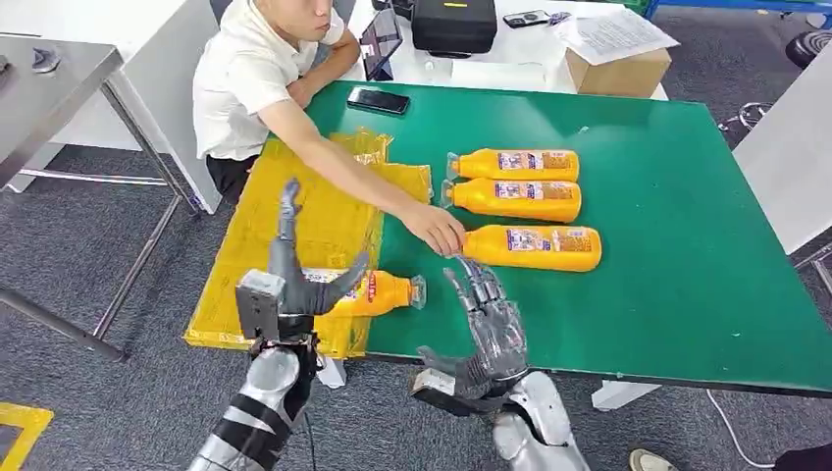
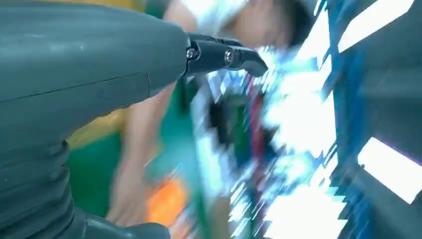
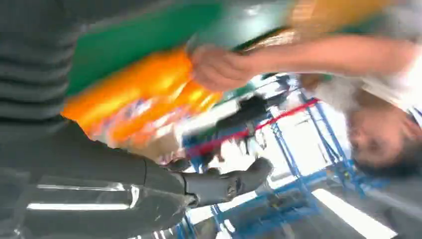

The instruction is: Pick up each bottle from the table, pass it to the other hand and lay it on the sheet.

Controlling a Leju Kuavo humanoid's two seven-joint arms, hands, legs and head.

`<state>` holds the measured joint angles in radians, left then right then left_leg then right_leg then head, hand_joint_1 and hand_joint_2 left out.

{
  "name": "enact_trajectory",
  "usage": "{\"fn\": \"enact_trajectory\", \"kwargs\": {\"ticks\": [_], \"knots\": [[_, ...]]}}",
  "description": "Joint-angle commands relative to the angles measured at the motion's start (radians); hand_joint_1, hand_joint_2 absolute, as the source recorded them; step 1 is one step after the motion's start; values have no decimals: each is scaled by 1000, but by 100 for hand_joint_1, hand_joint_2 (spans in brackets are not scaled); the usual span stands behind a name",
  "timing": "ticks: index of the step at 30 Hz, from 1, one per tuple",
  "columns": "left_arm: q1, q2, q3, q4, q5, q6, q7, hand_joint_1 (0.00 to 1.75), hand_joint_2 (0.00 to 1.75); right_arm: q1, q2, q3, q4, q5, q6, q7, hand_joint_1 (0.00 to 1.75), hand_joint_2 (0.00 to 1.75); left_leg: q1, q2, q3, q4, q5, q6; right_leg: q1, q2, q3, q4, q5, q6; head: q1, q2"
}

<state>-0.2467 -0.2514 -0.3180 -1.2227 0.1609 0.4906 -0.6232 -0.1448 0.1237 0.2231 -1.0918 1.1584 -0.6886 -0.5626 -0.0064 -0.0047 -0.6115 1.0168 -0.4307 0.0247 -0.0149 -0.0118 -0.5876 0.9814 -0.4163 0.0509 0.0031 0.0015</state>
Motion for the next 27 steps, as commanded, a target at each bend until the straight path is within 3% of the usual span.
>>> {"fn": "enact_trajectory", "kwargs": {"ticks": [1,7,10,13,17,27], "knots": [[109,17,-97,-206,5,107,-75,0,175,-73,-110,-183,92,132,-10,116,0,175,1,-1,3,-1,-1,-1,1,-1,4,-1,-1,-2,0,0],[109,17,-97,-206,5,107,-75,0,175,-73,-110,-183,92,132,-10,116,0,175,1,2,4,-1,-1,-2,1,1,3,-1,-1,-2,0,0],[118,27,-126,-199,-27,120,-59,0,175,-136,-172,-83,217,148,-10,260,0,175,1,3,5,-1,-2,-2,2,3,4,-1,-1,-2,0,0],[130,26,-181,-138,-31,94,-9,0,175,-182,-233,-11,332,95,3,333,0,175,1,4,6,-2,-1,-1,1,3,5,-2,0,-1,0,0],[140,46,-257,-109,-17,51,-2,0,175,-213,-247,22,393,14,27,326,0,175,0,1,4,-2,0,0,0,0,4,-2,0,-1,0,0],[106,53,-268,-129,33,-10,91,0,175,-294,-245,85,508,7,158,382,0,175,0,3,5,-1,-1,-2,1,3,3,-1,1,-2,-1,0]]}}
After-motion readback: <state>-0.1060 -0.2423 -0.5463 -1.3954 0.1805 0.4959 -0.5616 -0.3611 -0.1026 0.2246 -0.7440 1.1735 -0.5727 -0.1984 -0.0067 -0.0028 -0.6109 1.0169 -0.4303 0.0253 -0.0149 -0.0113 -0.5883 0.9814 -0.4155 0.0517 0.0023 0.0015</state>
